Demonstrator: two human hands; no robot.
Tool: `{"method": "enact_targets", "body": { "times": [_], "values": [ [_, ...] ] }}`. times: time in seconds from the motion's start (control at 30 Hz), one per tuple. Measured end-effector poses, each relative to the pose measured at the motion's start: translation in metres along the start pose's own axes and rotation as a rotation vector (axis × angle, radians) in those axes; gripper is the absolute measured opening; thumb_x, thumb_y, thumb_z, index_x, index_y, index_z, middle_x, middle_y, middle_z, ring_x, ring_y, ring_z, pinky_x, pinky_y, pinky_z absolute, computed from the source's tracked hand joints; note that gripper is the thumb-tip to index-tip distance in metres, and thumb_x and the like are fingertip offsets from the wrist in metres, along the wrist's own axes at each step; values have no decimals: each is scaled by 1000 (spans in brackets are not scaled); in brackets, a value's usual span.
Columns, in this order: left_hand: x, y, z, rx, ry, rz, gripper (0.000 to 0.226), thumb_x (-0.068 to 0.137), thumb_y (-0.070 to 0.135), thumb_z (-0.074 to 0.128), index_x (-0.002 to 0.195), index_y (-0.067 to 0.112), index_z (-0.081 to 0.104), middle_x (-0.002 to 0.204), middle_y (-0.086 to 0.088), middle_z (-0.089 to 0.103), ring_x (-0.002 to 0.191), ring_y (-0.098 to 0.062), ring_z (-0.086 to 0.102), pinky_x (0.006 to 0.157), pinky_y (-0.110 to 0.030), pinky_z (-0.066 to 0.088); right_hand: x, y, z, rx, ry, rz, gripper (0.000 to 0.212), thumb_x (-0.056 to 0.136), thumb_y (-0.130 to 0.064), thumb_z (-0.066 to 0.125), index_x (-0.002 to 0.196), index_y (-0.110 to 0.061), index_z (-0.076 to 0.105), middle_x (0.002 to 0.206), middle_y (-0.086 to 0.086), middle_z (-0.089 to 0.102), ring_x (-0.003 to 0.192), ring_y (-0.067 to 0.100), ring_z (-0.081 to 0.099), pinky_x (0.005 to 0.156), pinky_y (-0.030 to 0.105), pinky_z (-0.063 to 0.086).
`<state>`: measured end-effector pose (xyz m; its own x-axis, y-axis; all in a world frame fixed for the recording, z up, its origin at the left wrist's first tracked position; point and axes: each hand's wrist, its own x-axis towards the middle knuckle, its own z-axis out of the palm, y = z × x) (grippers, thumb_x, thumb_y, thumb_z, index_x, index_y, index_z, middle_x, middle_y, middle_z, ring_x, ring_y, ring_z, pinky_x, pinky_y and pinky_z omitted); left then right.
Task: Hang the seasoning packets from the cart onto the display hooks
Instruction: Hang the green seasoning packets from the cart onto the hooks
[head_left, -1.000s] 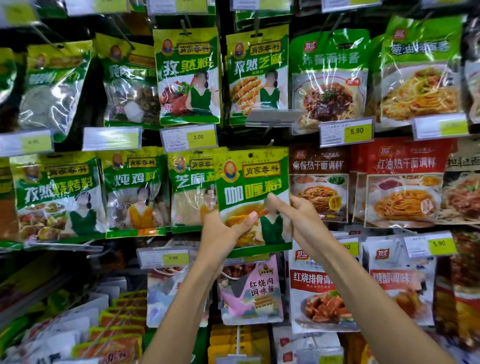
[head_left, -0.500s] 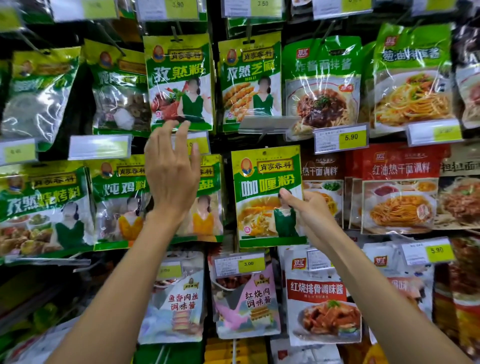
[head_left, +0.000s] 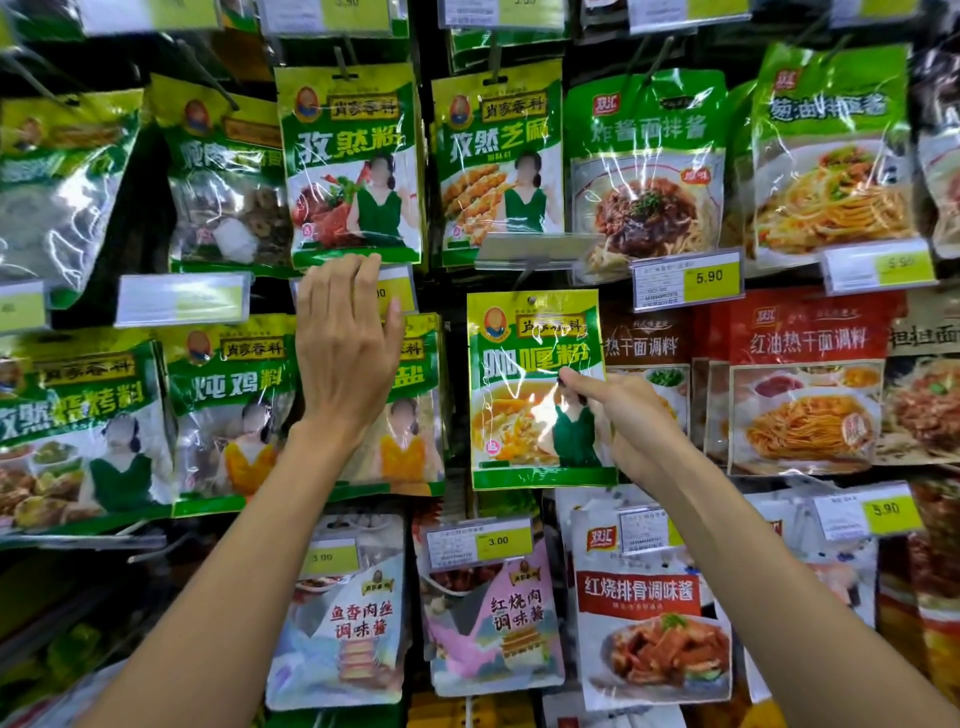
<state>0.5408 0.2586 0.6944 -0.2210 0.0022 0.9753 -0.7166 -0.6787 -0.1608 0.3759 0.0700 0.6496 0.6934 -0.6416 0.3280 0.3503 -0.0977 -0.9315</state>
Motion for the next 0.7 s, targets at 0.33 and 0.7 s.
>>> {"method": "enact_targets", "body": {
  "times": [0.33,0.7],
  "values": [
    [-1,-4,-1,-37,7,16,34,97,17,47,122,-5,53,116,-23,58,110,-37,53,104,-46,39,39,9,9,-134,37,75,31,81,-12,69,105,5,60,141,15,49,132,30,43,101,40,38],
    [1,0,-6,-62,-38,-2,34,95,14,48,122,-6,54,117,-24,59,111,-37,54,101,-49,42,59,23,20,-279,187,-39,55,89,-27,68,134,-4,46,142,13,48,133,32,43,108,43,37]
  ]
}}
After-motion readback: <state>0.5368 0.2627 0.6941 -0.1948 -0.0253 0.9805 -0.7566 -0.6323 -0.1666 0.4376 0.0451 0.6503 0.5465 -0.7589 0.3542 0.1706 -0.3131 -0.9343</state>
